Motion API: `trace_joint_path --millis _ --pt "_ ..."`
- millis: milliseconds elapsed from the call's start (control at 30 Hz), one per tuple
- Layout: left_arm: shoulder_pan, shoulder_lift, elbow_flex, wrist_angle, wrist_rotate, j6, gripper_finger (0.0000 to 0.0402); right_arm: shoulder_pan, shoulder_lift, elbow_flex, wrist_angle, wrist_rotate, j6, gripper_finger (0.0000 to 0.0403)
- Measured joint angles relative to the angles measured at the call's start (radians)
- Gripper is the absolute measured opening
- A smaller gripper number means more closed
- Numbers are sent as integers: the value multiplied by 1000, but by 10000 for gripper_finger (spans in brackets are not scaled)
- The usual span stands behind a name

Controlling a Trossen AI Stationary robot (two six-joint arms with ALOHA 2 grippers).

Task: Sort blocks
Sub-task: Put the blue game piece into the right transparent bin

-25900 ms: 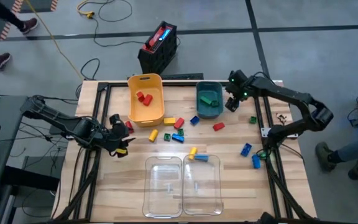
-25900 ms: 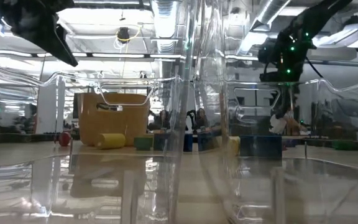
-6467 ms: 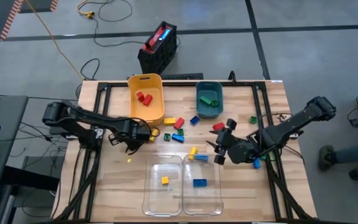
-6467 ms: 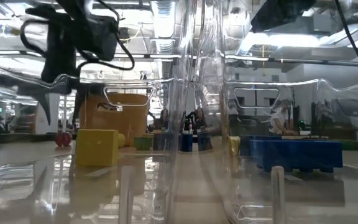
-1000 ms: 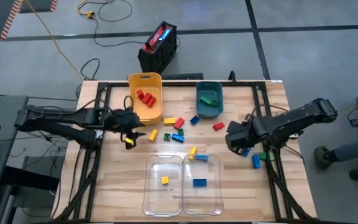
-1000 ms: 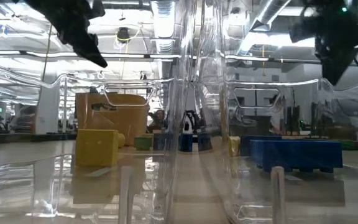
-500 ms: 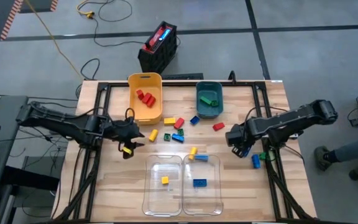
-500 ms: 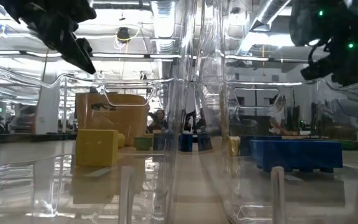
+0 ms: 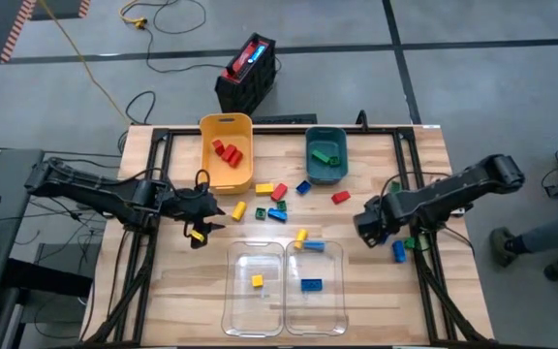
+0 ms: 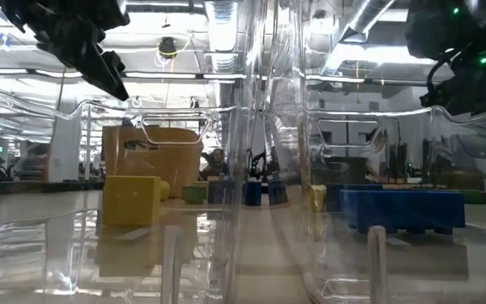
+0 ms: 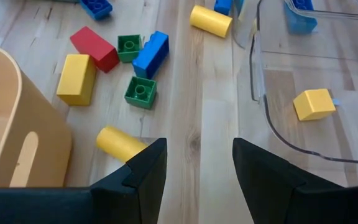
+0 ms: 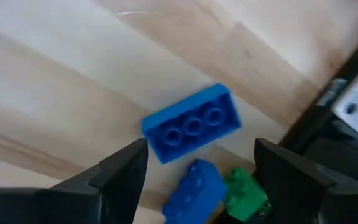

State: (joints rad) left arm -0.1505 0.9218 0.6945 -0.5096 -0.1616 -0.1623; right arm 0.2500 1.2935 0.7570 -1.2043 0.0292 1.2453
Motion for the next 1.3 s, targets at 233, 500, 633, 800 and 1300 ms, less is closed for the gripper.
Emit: trace_joint_path --millis 233,500,633,800,1300 --pt "-7 0 0 -4 22 1 177 12 111 -1 31 38 -59 311" --pt "-52 0 0 -70 23 -34 177 69 99 -1 81 0 21 311" --pt "-67 0 0 -76 15 -46 177 128 54 -16 82 34 166 311" --pt "-78 0 0 -75 12 -45 177 212 41 -63 107 64 368 311" --pt "-78 0 0 -82 26 8 177 239 49 -89 156 116 571 311"
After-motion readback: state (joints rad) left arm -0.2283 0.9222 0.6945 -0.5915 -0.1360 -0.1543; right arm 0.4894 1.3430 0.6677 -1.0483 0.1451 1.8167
